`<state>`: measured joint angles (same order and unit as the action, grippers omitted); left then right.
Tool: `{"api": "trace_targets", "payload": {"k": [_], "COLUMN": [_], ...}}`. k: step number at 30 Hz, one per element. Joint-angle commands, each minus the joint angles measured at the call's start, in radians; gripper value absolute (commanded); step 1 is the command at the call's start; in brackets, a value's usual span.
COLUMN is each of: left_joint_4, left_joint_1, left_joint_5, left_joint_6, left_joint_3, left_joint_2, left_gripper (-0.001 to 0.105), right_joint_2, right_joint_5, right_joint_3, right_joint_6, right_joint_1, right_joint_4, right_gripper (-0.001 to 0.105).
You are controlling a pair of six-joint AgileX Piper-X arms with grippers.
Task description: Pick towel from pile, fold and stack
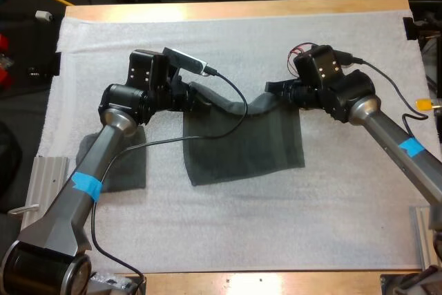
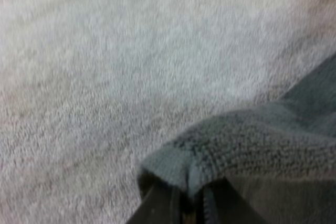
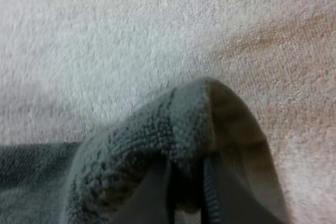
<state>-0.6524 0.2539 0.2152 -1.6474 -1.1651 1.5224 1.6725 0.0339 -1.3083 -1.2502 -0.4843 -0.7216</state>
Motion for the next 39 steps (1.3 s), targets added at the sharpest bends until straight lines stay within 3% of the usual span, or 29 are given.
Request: {"api": "trace_targets", "payload": {"k": [1, 6, 9, 13, 15, 17, 20, 24, 28, 39], "left_joint_4": [0.024, 0.031, 0.038, 0.081, 0.100, 0.110, 0.092, 0.016, -0.079, -0.242], "left_joint_1": [-0.002, -0.002, -0.002, -0.002, -0.002, -0.002, -0.002, -0.002, -0.002, -0.002], "left_joint_5": [0.004, -0.014, -0.026, -0.026, -0.026, -0.026, -0.026, -0.026, -0.026, -0.026], "left_joint_6": [-0.013, -0.009, -0.008, -0.008, -0.008, -0.008, -0.008, -0.008, -0.004, -0.002], "left_joint_3": [-0.001, -0.001, -0.001, -0.001, -0.001, -0.001, -0.001, -0.001, -0.001, -0.001], "left_joint_2": [-0.004, -0.004, -0.004, -0.004, -0.004, -0.004, -0.004, -0.004, -0.007, -0.186], "left_gripper": [0.000, 0.000, 0.000, 0.021, 0.035, 0.051, 0.065, 0.066, 0.066, 0.066], "right_joint_2": [0.017, 0.069, 0.098, 0.122, 0.124, 0.123, 0.117, 0.087, 0.031, -0.141], "right_joint_5": [0.001, -0.055, -0.102, -0.154, -0.146, -0.151, -0.168, -0.169, -0.169, -0.142], "right_joint_3": [-0.007, -0.007, -0.007, -0.007, -0.007, -0.007, -0.007, -0.007, -0.007, -0.007], "right_joint_6": [0.019, 0.067, 0.096, 0.126, 0.126, 0.126, 0.126, 0.079, -0.071, -0.254], "right_joint_1": [0.004, 0.004, 0.004, 0.004, 0.004, 0.005, 0.005, 0.005, 0.005, 0.002], "right_joint_4": [0.008, 0.011, 0.038, 0.132, 0.185, 0.250, 0.297, 0.280, 0.216, -0.083], "right_gripper": [0.000, 0.001, 0.016, 0.045, 0.051, 0.051, 0.051, 0.051, 0.051, 0.051]}}
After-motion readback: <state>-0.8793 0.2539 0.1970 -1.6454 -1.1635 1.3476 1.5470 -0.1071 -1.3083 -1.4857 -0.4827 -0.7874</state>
